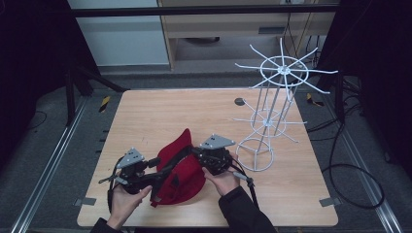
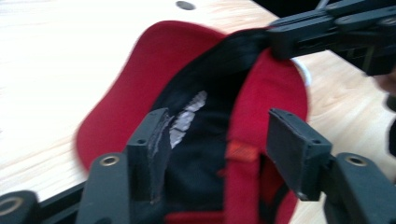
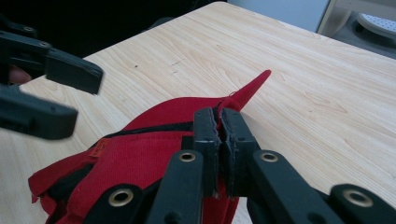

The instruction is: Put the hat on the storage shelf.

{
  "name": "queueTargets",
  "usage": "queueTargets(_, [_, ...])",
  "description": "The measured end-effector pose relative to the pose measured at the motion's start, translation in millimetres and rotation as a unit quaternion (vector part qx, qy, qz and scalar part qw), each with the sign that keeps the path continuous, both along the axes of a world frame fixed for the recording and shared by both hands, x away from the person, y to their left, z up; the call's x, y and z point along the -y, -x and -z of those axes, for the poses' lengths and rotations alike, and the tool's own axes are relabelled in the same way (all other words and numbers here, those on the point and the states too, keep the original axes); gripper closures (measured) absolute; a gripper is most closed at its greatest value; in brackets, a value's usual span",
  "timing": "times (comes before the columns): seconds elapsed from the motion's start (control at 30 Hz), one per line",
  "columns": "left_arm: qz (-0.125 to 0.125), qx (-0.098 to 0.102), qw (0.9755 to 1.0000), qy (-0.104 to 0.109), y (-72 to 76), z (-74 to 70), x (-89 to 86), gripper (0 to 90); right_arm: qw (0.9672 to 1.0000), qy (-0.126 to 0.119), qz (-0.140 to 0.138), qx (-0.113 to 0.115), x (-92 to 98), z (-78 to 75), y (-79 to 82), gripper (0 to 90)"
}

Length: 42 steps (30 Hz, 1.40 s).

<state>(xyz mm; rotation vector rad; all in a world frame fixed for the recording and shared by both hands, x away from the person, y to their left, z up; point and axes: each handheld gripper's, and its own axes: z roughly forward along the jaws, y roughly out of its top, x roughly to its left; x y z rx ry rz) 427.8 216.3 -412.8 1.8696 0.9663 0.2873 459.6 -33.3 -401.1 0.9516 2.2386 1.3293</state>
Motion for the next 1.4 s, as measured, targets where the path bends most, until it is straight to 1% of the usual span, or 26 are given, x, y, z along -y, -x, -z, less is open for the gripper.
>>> queueTargets(0.13, [0.021, -0.011, 0.9995, -0.019, -7.7, 2.5, 19.8, 30.9, 1.0000, 0.001, -0.004, 0.003, -2.7, -2.7, 0.8, 86.0])
queueTargets(0.23, [0.030, -0.024, 0.9988, -0.032, -13.2, 8.7, 29.5, 29.6, 1.0000, 0.001, -0.008, 0.005, -4.6, -4.9, 1.6, 86.0])
queueTargets(0.27, [0.033, -0.030, 0.9984, -0.036, -14.1, 11.1, 31.8, 32.0, 0.9999, 0.001, -0.010, 0.008, -5.8, -5.9, 1.8, 86.0])
queueTargets(0.3, [0.037, -0.034, 0.9979, -0.040, -14.4, 13.6, 33.7, 37.2, 0.9999, 0.001, -0.010, 0.008, -6.3, -5.9, 1.8, 86.0])
queueTargets(0.33, [0.040, -0.042, 0.9975, -0.042, -13.8, 16.1, 35.4, 37.2, 0.9999, 0.001, -0.010, 0.008, -6.3, -5.9, 1.8, 86.0])
queueTargets(0.37, [0.042, -0.046, 0.9970, -0.045, -13.2, 18.0, 36.2, 49.6, 0.9999, 0.002, -0.010, 0.008, -7.2, -5.8, 1.9, 86.0])
queueTargets(0.4, [0.042, -0.051, 0.9966, -0.049, -12.4, 19.2, 36.9, 49.6, 0.9999, 0.002, -0.010, 0.008, -7.2, -5.8, 1.9, 86.0])
queueTargets(0.43, [0.041, -0.057, 0.9963, -0.049, -11.9, 19.7, 36.6, 57.1, 0.9999, 0.002, -0.011, 0.007, -7.3, -5.7, 1.8, 86.0])
queueTargets(0.5, [0.041, -0.064, 0.9963, -0.041, -11.4, 18.1, 35.1, 63.8, 0.9999, 0.005, -0.012, 0.005, -7.3, -4.5, 1.5, 85.6])
queueTargets(0.53, [0.039, -0.057, 0.9970, -0.034, -9.8, 14.7, 32.9, 66.8, 0.9999, 0.006, -0.012, 0.003, -7.0, -4.5, 1.2, 85.4])
queueTargets(0.6, [0.039, -0.056, 0.9972, -0.030, -8.9, 13.0, 32.3, 67.4, 0.9999, 0.006, -0.011, 0.002, -6.4, -4.7, 0.8, 85.2])
queueTargets(0.67, [0.039, -0.045, 0.9980, -0.020, -6.2, 8.5, 31.1, 69.0, 1.0000, 0.002, -0.009, -0.003, -4.2, -5.4, -0.5, 83.6])
queueTargets(0.77, [0.038, -0.038, 0.9984, -0.015, -4.0, 5.5, 31.4, 69.6, 0.9999, 0.000, -0.009, -0.006, -2.3, -5.9, -1.0, 82.1])
queueTargets(0.8, [0.037, -0.034, 0.9986, -0.013, -2.9, 3.9, 31.8, 69.8, 0.9999, 0.000, -0.007, -0.008, -1.1, -6.3, -0.9, 80.5])
queueTargets(0.83, [0.035, -0.028, 0.9990, -0.005, -1.4, -0.2, 31.7, 70.0, 1.0000, -0.002, -0.006, -0.005, 3.0, -7.2, -0.9, 74.6])
queueTargets(0.87, [0.035, -0.028, 0.9990, -0.005, -1.4, -0.2, 31.7, 70.1, 1.0000, -0.002, -0.006, -0.005, 3.0, -7.2, -0.9, 74.6])
queueTargets(0.93, [0.034, -0.021, 0.9992, 0.004, -0.2, -5.1, 31.7, 70.2, 1.0000, -0.008, -0.003, 0.002, 8.4, -9.1, 1.0, 69.6])
queueTargets(0.97, [0.033, -0.014, 0.9993, 0.006, 0.3, -10.1, 33.2, 70.3, 0.9998, -0.019, -0.006, 0.004, 15.7, -12.6, 5.5, 63.8])
queueTargets(1.0, [0.033, -0.014, 0.9993, 0.006, 0.3, -10.1, 33.2, 70.3, 0.9998, -0.019, -0.006, 0.004, 15.7, -12.6, 5.5, 63.8])
queueTargets(1.03, [0.031, -0.008, 0.9994, 0.009, 0.1, -13.2, 34.0, 70.3, 0.9997, -0.021, -0.007, 0.006, 19.3, -14.3, 8.6, 61.8])
queueTargets(1.1, [0.025, 0.001, 0.9996, 0.016, -1.6, -19.7, 35.4, 70.4, 0.9994, -0.028, -0.015, 0.017, 30.4, -17.1, 21.2, 54.4])
queueTargets(1.17, [0.023, 0.003, 0.9996, 0.018, -2.7, -22.1, 35.8, 70.4, 0.9993, -0.029, -0.017, 0.016, 33.9, -16.7, 25.6, 52.2])
queueTargets(1.23, [0.018, 0.011, 0.9995, 0.022, -5.7, -30.6, 36.1, 70.4, 0.9992, -0.029, -0.021, 0.018, 43.2, -11.4, 37.4, 44.6])
queueTargets(1.27, [0.018, 0.011, 0.9995, 0.022, -5.7, -30.6, 36.1, 70.4, 0.9992, -0.029, -0.021, 0.018, 43.2, -11.4, 37.4, 44.6])
queueTargets(1.3, [0.016, 0.017, 0.9995, 0.023, -6.6, -34.0, 36.1, 70.4, 0.9992, -0.031, -0.020, 0.017, 45.9, -8.2, 40.3, 42.8])
queueTargets(1.4, [0.007, 0.032, 0.9991, 0.028, -8.8, -46.0, 36.2, 70.4, 0.9992, -0.037, -0.018, 0.006, 50.7, 4.9, 44.2, 37.2])
